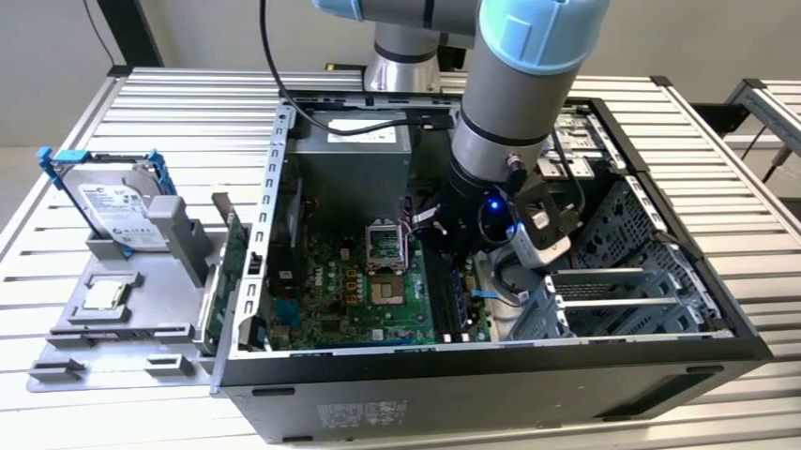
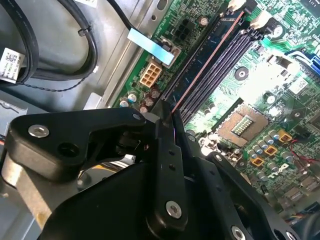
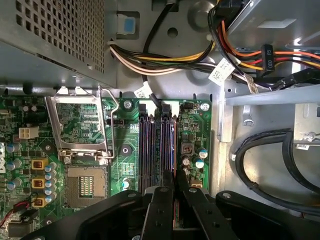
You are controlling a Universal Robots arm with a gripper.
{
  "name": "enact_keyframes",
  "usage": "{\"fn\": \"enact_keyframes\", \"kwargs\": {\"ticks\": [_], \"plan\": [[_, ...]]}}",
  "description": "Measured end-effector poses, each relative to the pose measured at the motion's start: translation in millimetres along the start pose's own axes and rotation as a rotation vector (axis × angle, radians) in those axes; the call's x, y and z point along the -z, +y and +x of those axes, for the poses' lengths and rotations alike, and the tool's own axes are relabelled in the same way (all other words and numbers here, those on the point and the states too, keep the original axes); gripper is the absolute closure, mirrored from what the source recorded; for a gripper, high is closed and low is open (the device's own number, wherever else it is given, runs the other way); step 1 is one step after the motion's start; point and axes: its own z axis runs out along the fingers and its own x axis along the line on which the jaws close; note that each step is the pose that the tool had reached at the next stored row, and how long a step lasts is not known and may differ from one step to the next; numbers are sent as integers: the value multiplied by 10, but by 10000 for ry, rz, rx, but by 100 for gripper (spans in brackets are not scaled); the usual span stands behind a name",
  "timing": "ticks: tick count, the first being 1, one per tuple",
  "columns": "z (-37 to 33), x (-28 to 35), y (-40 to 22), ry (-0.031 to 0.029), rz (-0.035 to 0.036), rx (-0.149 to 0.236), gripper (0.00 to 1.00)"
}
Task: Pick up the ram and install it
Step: 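Insert the ram into the slot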
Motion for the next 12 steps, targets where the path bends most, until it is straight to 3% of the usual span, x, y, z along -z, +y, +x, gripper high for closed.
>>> {"fn": "enact_keyframes", "kwargs": {"ticks": [7,12], "plan": [[-12,4,-17,10,-78,-5,100],[-21,4,-17,8,-84,-97,100]]}}
